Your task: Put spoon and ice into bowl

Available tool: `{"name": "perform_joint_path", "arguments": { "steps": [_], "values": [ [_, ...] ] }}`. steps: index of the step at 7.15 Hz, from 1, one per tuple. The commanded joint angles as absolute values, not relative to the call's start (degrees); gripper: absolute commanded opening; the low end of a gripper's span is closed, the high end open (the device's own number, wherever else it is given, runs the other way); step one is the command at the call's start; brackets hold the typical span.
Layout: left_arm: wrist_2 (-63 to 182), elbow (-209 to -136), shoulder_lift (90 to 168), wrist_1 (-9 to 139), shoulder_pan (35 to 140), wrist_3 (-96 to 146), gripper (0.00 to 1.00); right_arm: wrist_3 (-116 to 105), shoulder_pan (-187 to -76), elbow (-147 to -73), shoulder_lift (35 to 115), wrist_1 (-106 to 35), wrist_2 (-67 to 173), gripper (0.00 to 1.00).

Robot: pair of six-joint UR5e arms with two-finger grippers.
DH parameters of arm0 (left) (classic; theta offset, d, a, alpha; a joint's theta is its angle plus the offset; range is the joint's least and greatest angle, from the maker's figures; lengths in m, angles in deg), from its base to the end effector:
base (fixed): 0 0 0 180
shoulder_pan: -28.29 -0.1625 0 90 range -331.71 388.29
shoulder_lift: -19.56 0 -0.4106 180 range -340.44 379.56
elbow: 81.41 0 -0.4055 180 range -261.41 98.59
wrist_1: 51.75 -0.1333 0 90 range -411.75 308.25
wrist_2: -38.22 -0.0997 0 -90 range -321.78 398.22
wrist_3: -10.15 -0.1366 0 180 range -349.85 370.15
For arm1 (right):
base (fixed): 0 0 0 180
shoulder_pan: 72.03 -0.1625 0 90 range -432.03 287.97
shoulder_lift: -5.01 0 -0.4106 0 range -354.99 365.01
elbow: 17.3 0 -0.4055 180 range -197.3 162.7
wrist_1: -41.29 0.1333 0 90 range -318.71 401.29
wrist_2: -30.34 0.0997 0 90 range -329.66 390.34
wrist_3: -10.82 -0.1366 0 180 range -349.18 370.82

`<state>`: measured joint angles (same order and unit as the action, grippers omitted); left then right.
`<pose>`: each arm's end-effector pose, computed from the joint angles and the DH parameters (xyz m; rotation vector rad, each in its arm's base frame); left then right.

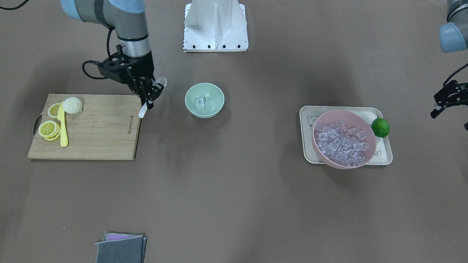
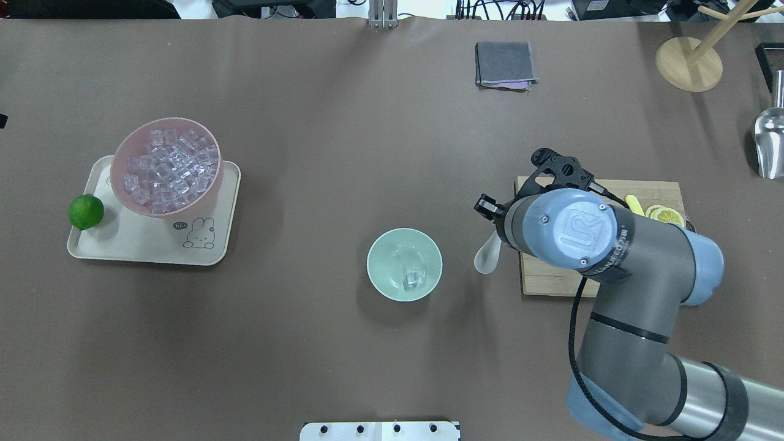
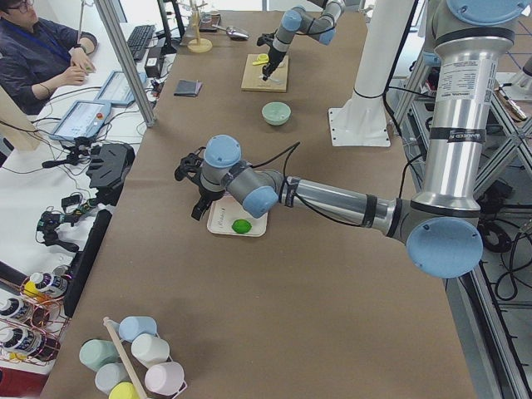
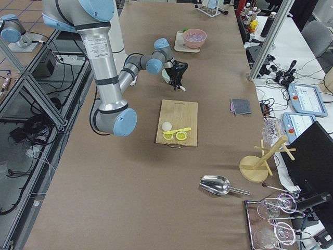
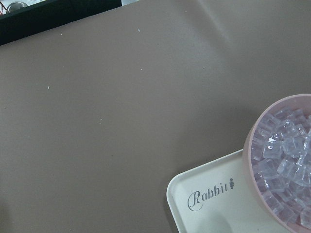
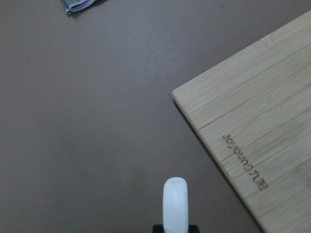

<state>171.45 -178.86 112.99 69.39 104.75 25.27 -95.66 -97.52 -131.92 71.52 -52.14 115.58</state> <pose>0.0933 -0.5571 0.5030 0.4975 0.8695 0.2512 -0.4803 -0.3892 0.2639 0.1431 -0.7891 0.7263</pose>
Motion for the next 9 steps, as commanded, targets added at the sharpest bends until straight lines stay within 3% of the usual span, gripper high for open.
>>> {"name": "perform_joint_path", "arguments": {
  "steps": [1, 3, 6, 7, 8, 9],
  "values": [
    [171.55, -178.80, 112.91, 69.28, 104.75, 25.27, 0.97, -106.03, -94.19, -127.64, 63.58, -57.82, 110.52, 0.00],
    [171.72, -178.36, 112.90, 69.02, 104.75, 25.27, 0.97, -113.86, -92.08, -117.11, 54.79, -61.00, 103.94, 0.00],
    [171.72, -176.95, 113.08, 69.45, 104.75, 25.27, 0.97, -114.51, -90.84, -115.82, 54.40, -61.19, 100.15, 0.00],
    [171.72, -176.95, 113.17, 69.45, 104.66, 25.27, 0.97, -113.99, -90.58, -115.82, 54.66, -61.62, 99.69, 0.41],
    [171.72, -176.95, 113.34, 69.37, 104.66, 25.27, 0.97, -113.11, -89.97, -115.91, 54.23, -65.28, 96.73, 0.67],
    [171.72, -176.95, 113.34, 69.28, 104.66, 25.35, 0.97, -112.23, -89.79, -116.09, 54.22, -66.19, 95.40, 1.00]
  ]
}}
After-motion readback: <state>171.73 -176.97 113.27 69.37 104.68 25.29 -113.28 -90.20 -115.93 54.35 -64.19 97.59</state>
